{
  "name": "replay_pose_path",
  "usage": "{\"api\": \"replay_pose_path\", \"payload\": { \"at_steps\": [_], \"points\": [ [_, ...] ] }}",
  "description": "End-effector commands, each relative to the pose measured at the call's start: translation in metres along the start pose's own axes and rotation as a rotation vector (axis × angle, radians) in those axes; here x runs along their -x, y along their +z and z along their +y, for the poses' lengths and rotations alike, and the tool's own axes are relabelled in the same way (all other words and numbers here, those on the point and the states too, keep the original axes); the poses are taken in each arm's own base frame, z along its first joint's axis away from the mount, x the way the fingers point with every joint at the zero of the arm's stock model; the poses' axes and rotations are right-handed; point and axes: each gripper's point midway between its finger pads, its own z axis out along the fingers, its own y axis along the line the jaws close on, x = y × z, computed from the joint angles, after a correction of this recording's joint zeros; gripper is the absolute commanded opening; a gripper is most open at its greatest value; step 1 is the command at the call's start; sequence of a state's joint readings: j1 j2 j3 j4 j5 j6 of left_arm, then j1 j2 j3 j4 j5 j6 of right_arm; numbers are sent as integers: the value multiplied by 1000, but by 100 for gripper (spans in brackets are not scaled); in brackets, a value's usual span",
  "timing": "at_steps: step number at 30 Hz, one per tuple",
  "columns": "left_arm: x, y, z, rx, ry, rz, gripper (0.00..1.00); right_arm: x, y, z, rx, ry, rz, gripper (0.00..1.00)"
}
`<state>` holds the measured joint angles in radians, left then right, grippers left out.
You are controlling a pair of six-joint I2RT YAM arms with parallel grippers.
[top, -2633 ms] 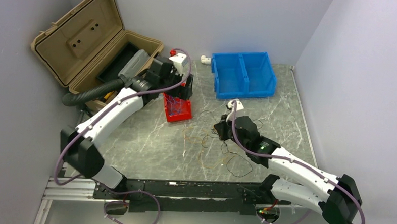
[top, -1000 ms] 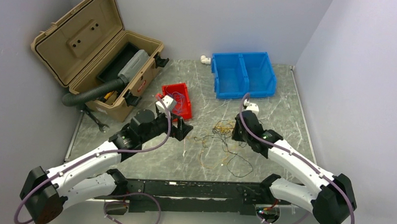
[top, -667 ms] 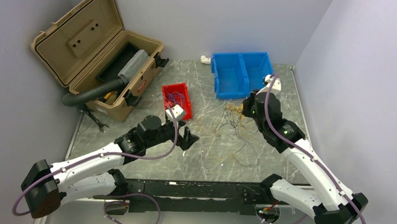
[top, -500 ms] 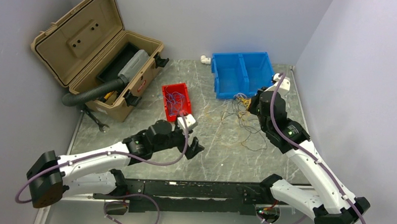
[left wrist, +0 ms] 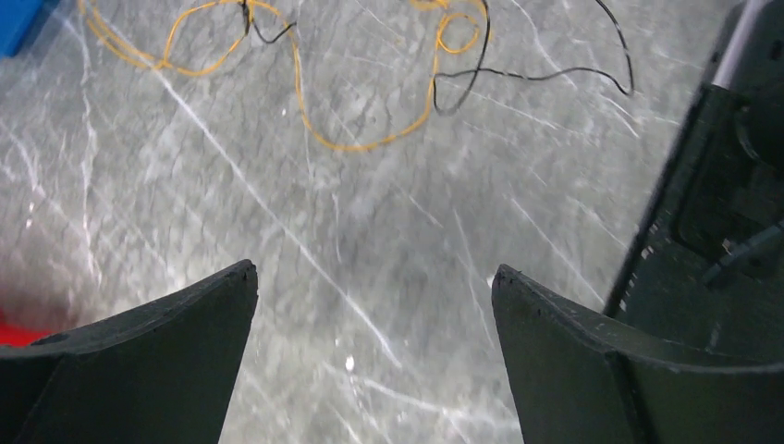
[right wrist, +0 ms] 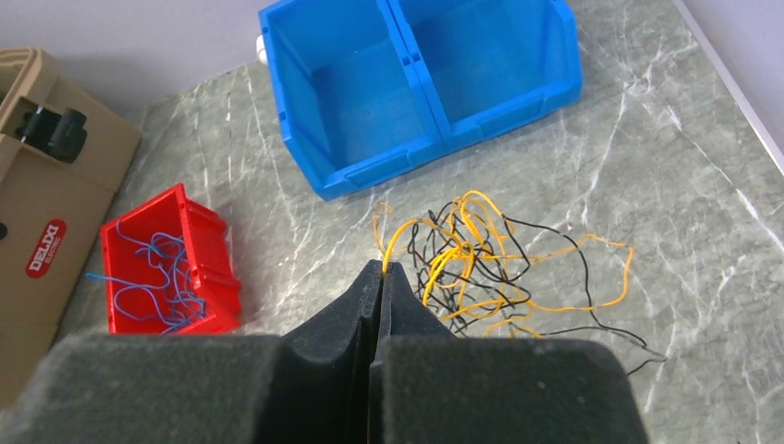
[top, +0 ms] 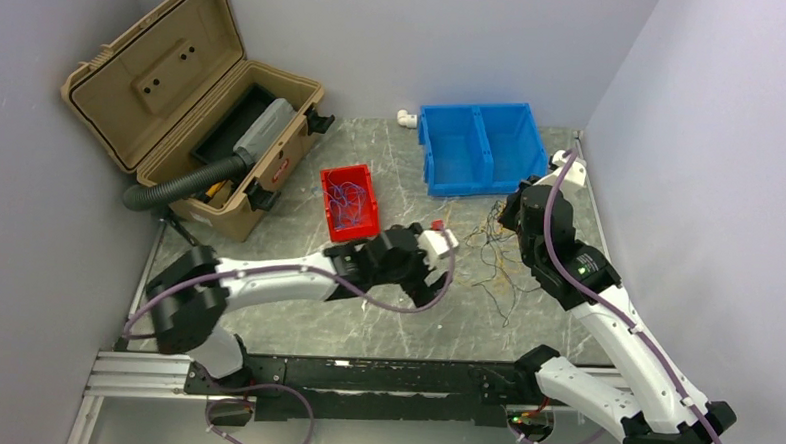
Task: Untangle the cables
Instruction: Untie the cable.
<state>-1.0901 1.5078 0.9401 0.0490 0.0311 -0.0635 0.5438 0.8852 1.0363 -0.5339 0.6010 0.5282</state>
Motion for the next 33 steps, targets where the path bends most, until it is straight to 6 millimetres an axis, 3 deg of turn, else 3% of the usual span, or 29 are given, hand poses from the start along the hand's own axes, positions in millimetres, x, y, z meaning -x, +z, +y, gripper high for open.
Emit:
{"api": "replay_pose_path", "payload": {
  "at_steps": [1, 5, 9, 13, 26, 31, 33],
  "points": [
    [10, 36, 10, 53, 53, 76, 99, 4, -3, -5, -16, 14, -16, 0],
    [2, 69, 17, 82, -43, 161, 96, 6, -5, -9, -21, 19, -24, 0],
    [-2, 89, 37, 117, -202, 183, 91, 9, -9, -11, -17, 35, -40, 0],
    [-2, 103, 42, 113, -240, 169, 87, 10, -12, -11, -9, 42, -43, 0],
    [-31, 137, 50, 216, -355, 173, 78, 19, -19, -12, -1, 109, -68, 0],
    [-46, 146, 58, 269, -372, 193, 58, 23, -23, -13, -4, 125, -79, 0],
    [-49, 143, 58, 274, -364, 215, 40, 25, -25, -17, -14, 134, -86, 0]
  ]
}}
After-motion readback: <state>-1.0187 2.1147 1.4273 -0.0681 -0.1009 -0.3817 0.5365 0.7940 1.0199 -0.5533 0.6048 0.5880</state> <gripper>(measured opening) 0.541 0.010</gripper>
